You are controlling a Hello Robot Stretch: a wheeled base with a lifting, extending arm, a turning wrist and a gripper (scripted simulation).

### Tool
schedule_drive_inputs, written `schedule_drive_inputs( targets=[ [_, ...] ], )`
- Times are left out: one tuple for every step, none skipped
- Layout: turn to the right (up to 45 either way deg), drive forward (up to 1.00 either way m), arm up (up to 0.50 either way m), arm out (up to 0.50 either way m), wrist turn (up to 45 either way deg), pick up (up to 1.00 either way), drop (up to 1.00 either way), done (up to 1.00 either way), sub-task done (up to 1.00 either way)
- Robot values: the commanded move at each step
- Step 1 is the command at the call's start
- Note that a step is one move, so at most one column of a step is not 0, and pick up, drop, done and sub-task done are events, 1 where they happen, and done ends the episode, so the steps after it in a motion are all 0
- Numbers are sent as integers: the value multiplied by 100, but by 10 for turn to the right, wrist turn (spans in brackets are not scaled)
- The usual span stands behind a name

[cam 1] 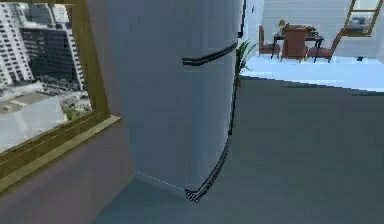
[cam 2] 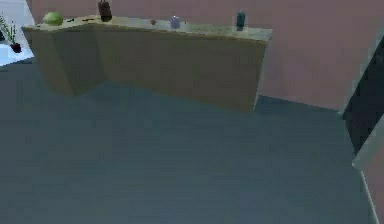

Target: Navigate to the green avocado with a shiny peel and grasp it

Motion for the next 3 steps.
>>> schedule_drive_inputs(
  targets=[
    [-450, 0, 0, 0, 0, 0, 0, 0, 0],
    [-450, 0, 0, 0, 0, 0, 0, 0, 0],
    [-450, 0, 0, 0, 0, 0, 0, 0, 0]
  ],
)
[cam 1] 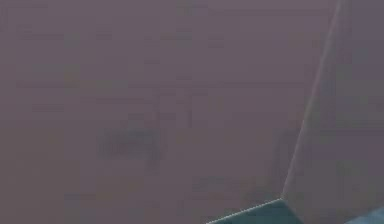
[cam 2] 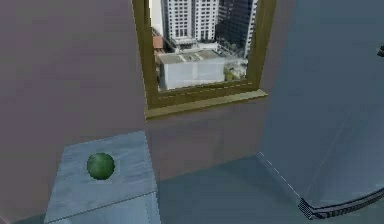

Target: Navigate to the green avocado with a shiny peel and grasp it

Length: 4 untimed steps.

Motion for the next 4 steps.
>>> schedule_drive_inputs(
  targets=[
    [-240, 0, 0, 0, 0, 0, 0, 0, 0],
    [0, 0, 50, 0, 0, 0, 0, 0, 0],
    [0, 0, 24, 0, 0, 0, 0, 0, 0],
    [0, 0, 0, 44, 0, 0, 0, 0, 0]
  ],
)
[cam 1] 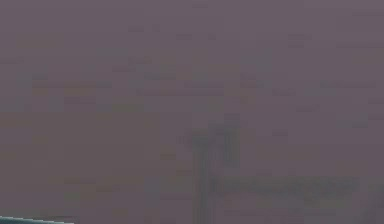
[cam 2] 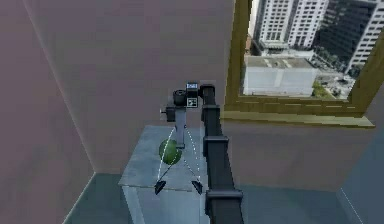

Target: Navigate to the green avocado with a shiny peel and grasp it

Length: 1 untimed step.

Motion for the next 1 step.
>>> schedule_drive_inputs(
  targets=[
    [0, 0, 0, 0, 450, 0, 0, 0, 0]
  ],
)
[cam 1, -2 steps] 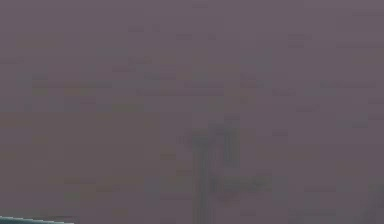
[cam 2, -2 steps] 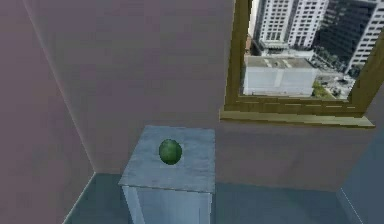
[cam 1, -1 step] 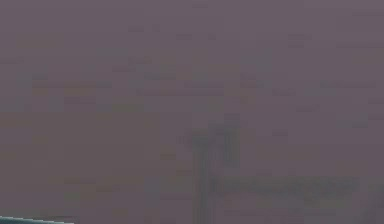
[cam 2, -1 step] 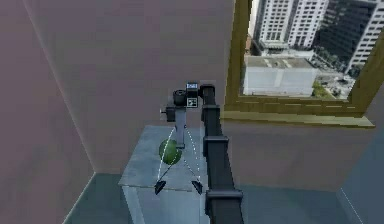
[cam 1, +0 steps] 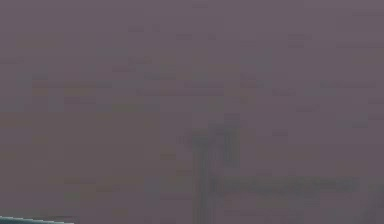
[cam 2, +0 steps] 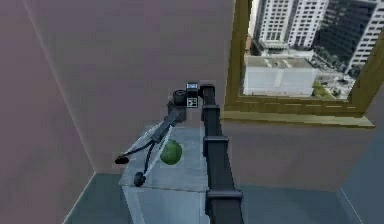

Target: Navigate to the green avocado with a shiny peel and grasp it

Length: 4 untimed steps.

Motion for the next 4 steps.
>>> schedule_drive_inputs(
  targets=[
    [0, 0, 0, 0, 450, 0, 0, 0, 0],
    [0, 0, 0, 0, 450, 0, 0, 0, 0],
    [0, 0, 0, 0, 180, 0, 0, 0, 0],
    [0, 0, -30, 0, 0, 0, 0, 0, 0]
  ],
)
